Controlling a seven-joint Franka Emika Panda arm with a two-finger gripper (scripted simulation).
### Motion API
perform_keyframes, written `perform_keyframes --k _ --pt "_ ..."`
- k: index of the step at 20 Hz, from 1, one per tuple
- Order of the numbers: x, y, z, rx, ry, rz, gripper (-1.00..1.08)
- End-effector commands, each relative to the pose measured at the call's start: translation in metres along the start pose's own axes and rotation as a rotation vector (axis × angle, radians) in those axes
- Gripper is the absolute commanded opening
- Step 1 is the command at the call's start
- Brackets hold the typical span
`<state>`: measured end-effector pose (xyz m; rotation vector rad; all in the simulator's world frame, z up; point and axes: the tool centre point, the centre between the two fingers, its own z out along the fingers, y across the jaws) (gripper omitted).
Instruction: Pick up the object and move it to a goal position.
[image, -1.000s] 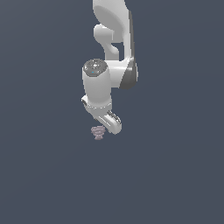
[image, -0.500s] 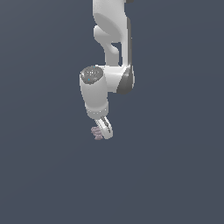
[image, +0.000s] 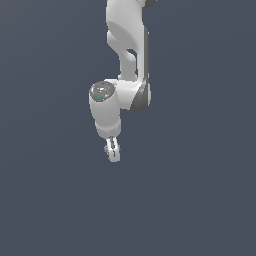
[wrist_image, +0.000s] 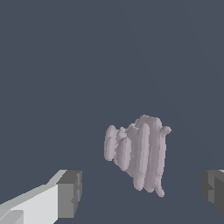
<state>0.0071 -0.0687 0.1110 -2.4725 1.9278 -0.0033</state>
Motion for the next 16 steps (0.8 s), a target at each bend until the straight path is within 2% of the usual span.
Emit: perform_keyframes --k 1,8,16 --pt "0.002 0.001 0.003 -0.002 0.001 0.043 1.00" --pt "0.004 0.003 0.007 -0.006 0.002 0.101 1.00" --pt "0.004 0.003 0.016 -0.006 0.002 0.100 1.00"
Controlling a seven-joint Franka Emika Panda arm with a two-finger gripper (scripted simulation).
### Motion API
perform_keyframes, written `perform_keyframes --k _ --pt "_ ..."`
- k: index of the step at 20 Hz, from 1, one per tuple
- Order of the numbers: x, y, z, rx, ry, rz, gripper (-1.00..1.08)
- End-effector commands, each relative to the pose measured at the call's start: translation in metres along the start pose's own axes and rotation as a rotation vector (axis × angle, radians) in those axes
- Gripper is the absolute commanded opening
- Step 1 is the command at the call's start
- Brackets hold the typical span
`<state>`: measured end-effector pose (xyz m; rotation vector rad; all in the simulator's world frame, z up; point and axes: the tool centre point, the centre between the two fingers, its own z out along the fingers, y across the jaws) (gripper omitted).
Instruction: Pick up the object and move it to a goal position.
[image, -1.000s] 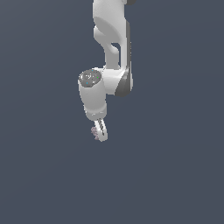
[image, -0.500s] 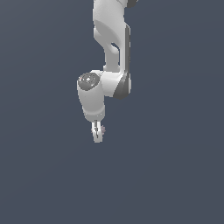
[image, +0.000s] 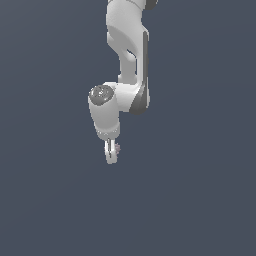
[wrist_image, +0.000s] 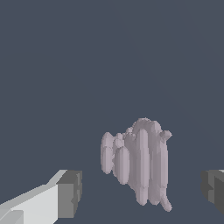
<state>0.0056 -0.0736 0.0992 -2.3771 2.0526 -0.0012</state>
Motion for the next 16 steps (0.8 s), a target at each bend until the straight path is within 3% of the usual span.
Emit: perform_keyframes --k 1,12,13,16 --pt "0.000 0.001 0.009 -0.001 0.000 0.001 1.00" --pt "0.000 0.001 0.045 -0.001 0.000 0.005 1.00" --pt "0.000 0.001 0.045 -0.001 0.000 0.005 -1.00" --pt "0.000 0.001 0.045 -0.001 0.000 0.005 -1.00"
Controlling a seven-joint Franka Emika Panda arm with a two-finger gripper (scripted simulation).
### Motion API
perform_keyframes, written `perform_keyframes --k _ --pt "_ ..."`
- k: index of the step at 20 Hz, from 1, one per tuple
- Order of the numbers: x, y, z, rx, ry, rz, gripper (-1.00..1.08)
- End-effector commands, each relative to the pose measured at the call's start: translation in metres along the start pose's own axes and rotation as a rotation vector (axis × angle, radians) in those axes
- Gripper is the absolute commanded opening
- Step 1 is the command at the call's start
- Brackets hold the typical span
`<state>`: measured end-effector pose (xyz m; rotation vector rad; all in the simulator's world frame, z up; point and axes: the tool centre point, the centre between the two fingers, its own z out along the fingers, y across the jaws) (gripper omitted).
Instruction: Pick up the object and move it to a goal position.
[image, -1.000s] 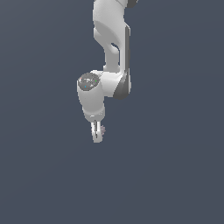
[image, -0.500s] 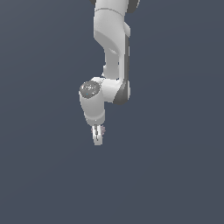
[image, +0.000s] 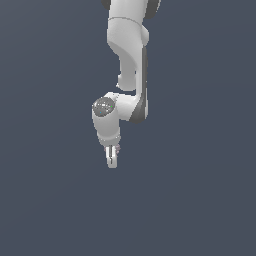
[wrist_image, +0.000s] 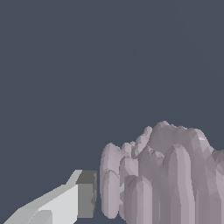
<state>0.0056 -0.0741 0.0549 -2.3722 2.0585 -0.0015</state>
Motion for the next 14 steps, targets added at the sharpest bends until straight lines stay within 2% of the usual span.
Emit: perform_keyframes --k 1,14 --pt "0.000 0.000 0.001 -0.001 0.000 0.000 -1.00" --pt "-0.007 -0.002 -0.015 0.000 0.000 0.000 -1.00"
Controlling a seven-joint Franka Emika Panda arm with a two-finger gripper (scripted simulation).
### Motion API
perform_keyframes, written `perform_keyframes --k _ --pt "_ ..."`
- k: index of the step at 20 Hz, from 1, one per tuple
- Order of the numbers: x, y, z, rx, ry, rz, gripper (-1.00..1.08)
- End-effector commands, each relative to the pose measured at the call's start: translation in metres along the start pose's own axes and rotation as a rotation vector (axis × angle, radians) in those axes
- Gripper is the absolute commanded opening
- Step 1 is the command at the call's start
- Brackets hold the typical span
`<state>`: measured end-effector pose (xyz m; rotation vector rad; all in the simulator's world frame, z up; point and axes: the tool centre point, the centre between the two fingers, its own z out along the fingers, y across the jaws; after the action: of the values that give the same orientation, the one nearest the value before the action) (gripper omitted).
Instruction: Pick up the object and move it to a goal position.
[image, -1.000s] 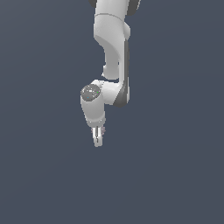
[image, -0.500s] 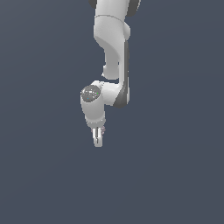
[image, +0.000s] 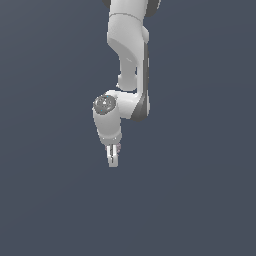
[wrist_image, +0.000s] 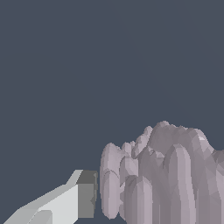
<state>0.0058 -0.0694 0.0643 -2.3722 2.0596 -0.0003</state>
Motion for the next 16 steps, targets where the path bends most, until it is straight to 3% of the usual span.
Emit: perform_keyframes --k 1,8,16 --pt "-0.005 -0.002 -0.010 0.001 0.000 -0.001 -1.00" --pt "-0.028 -0.008 -0.061 0.001 0.000 0.000 -1.00" --pt "-0.067 -0.019 -0.146 0.000 0.002 0.002 -1.00"
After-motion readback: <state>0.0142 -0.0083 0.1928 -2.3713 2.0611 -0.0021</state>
